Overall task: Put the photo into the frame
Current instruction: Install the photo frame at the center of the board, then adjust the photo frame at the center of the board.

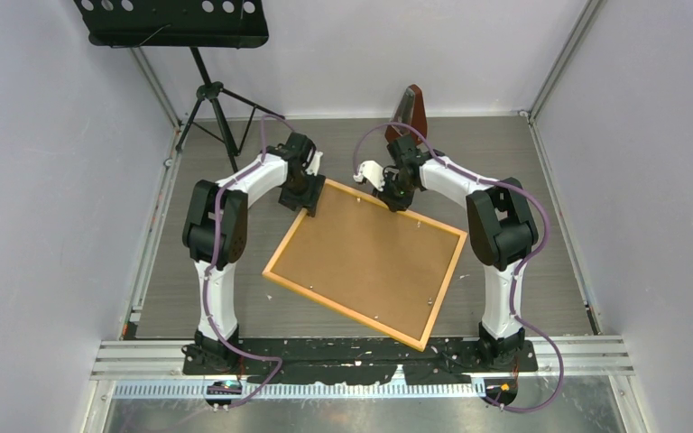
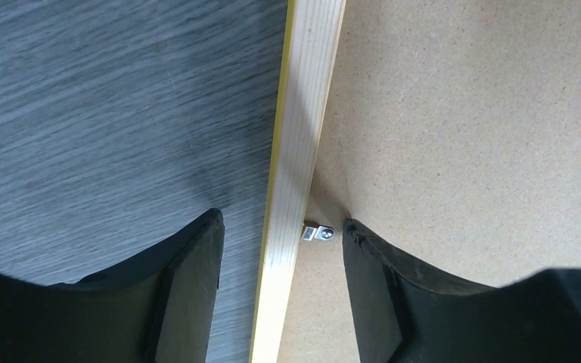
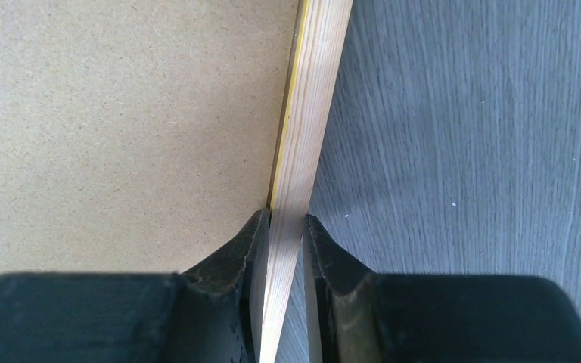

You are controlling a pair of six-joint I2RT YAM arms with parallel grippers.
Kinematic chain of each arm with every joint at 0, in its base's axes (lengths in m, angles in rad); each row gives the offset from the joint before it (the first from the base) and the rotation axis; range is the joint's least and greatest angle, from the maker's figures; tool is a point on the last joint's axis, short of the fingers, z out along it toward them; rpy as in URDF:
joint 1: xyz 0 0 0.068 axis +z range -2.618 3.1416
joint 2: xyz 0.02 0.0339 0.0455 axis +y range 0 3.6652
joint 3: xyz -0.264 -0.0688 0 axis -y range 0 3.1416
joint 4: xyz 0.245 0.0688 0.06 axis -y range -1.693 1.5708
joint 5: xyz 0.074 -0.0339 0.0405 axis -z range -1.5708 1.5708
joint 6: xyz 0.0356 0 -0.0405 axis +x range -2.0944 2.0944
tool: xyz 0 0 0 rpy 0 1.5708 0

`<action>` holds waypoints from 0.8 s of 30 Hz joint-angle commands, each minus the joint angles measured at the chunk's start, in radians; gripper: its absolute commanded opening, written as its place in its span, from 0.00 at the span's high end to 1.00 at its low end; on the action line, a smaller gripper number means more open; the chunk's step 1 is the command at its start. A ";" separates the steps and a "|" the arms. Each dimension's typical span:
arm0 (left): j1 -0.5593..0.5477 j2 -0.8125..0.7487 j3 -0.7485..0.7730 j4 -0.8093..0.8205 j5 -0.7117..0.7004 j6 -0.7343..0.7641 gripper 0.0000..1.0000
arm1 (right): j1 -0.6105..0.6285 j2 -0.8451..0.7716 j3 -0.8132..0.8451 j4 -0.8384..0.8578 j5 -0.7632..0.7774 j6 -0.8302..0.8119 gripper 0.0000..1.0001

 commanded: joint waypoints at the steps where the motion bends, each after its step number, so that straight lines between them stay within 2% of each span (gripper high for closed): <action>1: 0.006 -0.060 0.016 -0.019 0.019 -0.007 0.41 | -0.001 -0.028 0.007 0.026 0.042 0.061 0.91; 9: 0.009 -0.080 -0.047 -0.004 0.085 -0.012 0.48 | -0.001 0.007 0.062 0.022 0.074 0.037 0.94; 17: 0.029 -0.125 -0.149 0.013 0.138 -0.021 0.56 | 0.000 0.088 0.234 -0.002 0.054 0.021 0.94; 22: 0.038 -0.158 -0.197 0.030 0.155 -0.017 0.72 | 0.009 0.147 0.335 -0.024 0.037 -0.016 0.93; 24: 0.040 -0.157 -0.203 0.033 0.152 -0.019 0.79 | 0.013 0.164 0.365 -0.025 0.037 -0.012 0.89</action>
